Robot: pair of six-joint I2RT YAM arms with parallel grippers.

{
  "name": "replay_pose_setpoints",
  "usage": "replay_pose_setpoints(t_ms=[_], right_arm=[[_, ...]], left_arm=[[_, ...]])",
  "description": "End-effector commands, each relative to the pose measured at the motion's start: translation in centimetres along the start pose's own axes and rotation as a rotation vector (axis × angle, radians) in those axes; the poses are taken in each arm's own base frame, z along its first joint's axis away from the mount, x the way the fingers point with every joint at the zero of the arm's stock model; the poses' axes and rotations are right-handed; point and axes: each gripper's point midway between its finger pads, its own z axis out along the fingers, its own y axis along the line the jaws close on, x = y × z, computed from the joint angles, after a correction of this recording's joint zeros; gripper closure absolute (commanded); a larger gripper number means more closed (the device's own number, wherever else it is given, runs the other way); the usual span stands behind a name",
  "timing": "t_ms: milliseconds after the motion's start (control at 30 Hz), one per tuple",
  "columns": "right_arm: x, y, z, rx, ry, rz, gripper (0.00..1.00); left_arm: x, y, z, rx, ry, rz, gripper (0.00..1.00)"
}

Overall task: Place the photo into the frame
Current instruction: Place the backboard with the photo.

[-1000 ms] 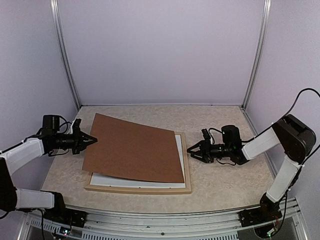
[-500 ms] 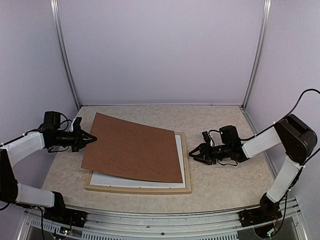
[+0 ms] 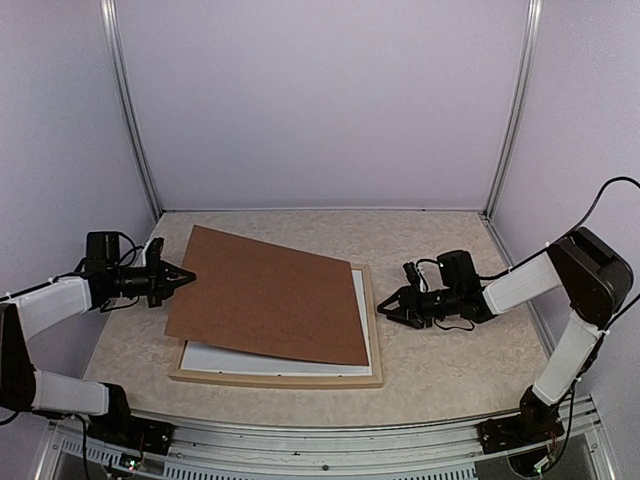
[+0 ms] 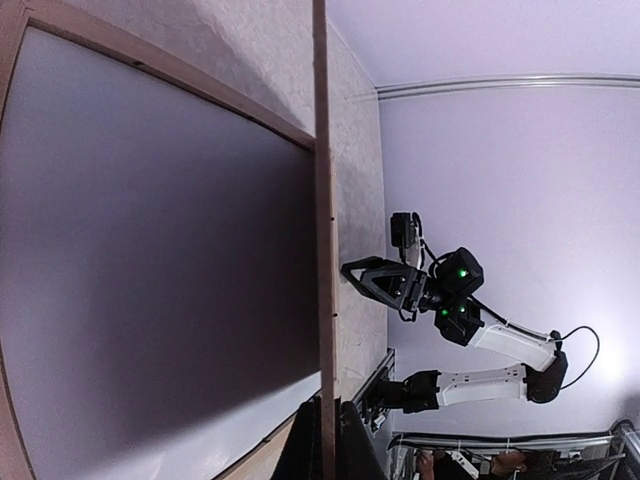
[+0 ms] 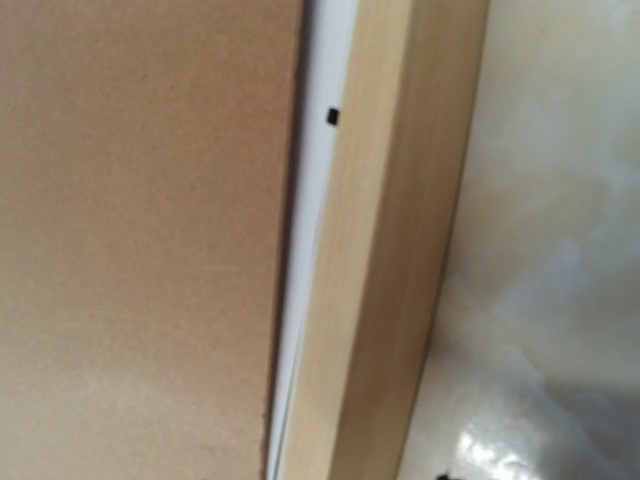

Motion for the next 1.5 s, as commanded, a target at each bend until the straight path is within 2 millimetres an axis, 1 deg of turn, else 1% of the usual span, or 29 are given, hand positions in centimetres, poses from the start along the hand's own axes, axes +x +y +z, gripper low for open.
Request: replay_pose_setpoints(t_ms=[0, 200, 333, 600, 867, 967, 1467], right_arm=[[0.2, 0.0, 0.5, 0.006, 0.01, -0.011, 0.53], [0.5, -0.2, 0.6, 0.008, 0.018, -0.007, 0.53], [0.7, -0.4, 0.6, 0.012, 0.022, -0.005, 0.53], [0.8, -0.6, 0.7, 0.011, 0.024, 0.0, 0.54], [1.2, -0.8, 0.7, 0.013, 0.033, -0.006, 0.54], [1.3, -0.8, 0.8, 0.007, 0.035, -0.006, 0.54], [2.0, -1.2, 1.1, -0.02, 0.047, 0.006, 0.55]], left_arm=[[-0.6, -2.9, -0.5, 0.111, -0.017, 0.072, 1.0], [-0.5, -3.6, -0.6, 0.138, -0.001, 0.063, 1.0], [-0.3, -3.7, -0.6, 0.151, 0.016, 0.047, 1.0], [0.3, -4.6, -1.0, 0.172, 0.037, 0.036, 1.0], [0.5, -3.8, -0.8, 0.124, 0.057, 0.04, 1.0], [0.3, -3.1, -0.6, 0.1, 0.069, 0.047, 1.0], [-1.0, -2.7, 0.0, 0.073, 0.078, 0.043, 1.0]])
